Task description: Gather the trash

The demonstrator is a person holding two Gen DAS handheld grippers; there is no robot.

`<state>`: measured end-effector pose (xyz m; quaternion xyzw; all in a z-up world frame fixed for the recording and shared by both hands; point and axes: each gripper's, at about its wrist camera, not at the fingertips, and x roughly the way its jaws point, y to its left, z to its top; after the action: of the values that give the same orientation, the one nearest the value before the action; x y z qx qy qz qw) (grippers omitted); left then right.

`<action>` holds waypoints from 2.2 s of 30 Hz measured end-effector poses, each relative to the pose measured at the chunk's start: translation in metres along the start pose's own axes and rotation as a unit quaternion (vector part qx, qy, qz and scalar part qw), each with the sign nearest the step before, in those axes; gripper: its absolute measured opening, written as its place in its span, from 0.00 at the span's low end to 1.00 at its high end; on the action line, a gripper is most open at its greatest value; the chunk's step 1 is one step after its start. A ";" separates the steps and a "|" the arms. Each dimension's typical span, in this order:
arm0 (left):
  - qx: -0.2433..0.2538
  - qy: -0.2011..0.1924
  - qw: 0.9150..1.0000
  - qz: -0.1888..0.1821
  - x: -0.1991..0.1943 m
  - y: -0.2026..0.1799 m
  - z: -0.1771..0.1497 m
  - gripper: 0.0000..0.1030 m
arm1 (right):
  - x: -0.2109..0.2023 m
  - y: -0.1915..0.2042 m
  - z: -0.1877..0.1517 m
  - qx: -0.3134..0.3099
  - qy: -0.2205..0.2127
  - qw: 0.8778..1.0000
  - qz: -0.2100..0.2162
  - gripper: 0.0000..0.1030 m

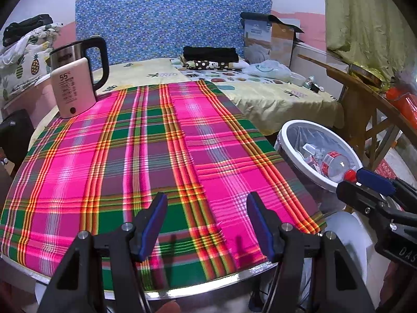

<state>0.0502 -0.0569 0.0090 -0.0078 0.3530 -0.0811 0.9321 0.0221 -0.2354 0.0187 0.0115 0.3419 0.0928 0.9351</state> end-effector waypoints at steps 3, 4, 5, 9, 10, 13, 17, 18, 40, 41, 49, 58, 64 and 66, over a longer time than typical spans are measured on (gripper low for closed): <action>-0.001 0.000 1.000 0.004 -0.001 0.001 0.000 0.63 | 0.000 0.003 -0.001 -0.004 0.000 1.000 0.001 0.62; -0.001 0.000 1.000 0.004 -0.002 0.001 0.000 0.63 | 0.000 0.003 -0.001 -0.004 0.000 1.000 0.001 0.62; -0.001 0.000 1.000 0.005 -0.002 0.001 0.000 0.63 | 0.000 0.003 -0.001 -0.004 0.000 1.000 0.000 0.62; -0.002 0.000 1.000 0.007 -0.003 0.002 -0.001 0.63 | -0.001 0.004 -0.001 -0.001 -0.001 1.000 -0.001 0.62; -0.003 0.001 1.000 0.007 -0.004 0.002 -0.001 0.63 | -0.001 0.004 -0.002 -0.001 -0.002 1.000 -0.001 0.62; -0.003 0.000 1.000 0.009 -0.005 0.002 -0.002 0.63 | -0.001 0.004 -0.002 -0.001 -0.002 1.000 -0.001 0.62; -0.004 -0.001 1.000 0.012 -0.008 0.002 -0.003 0.63 | -0.001 0.004 -0.002 -0.001 -0.003 1.000 -0.001 0.62; -0.004 -0.002 1.000 0.013 -0.008 0.003 -0.003 0.63 | -0.001 0.005 -0.002 -0.002 -0.003 1.000 -0.001 0.62; -0.003 -0.003 1.000 0.017 -0.012 0.004 -0.003 0.63 | -0.004 0.007 -0.002 -0.002 -0.005 1.000 -0.001 0.62; -0.003 -0.003 1.000 0.016 -0.013 0.004 -0.003 0.63 | -0.004 0.007 -0.003 -0.002 -0.005 1.000 -0.001 0.62; -0.008 0.000 1.000 0.016 -0.012 0.005 -0.003 0.63 | -0.004 0.008 -0.004 -0.002 -0.004 1.000 -0.001 0.62; -0.009 0.001 1.000 0.015 -0.011 0.005 -0.004 0.63 | -0.003 0.009 -0.005 -0.002 -0.003 1.000 -0.001 0.62; -0.009 0.000 1.000 0.016 -0.011 0.005 -0.004 0.63 | -0.003 0.009 -0.005 -0.002 -0.003 1.000 -0.001 0.62; -0.010 0.000 1.000 0.015 -0.011 0.005 -0.004 0.63 | -0.003 0.009 -0.005 -0.002 -0.003 1.000 -0.001 0.62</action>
<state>0.0405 -0.0501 0.0128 -0.0112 0.3541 -0.0633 0.9330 0.0150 -0.2271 0.0176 0.0098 0.3392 0.0927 0.9361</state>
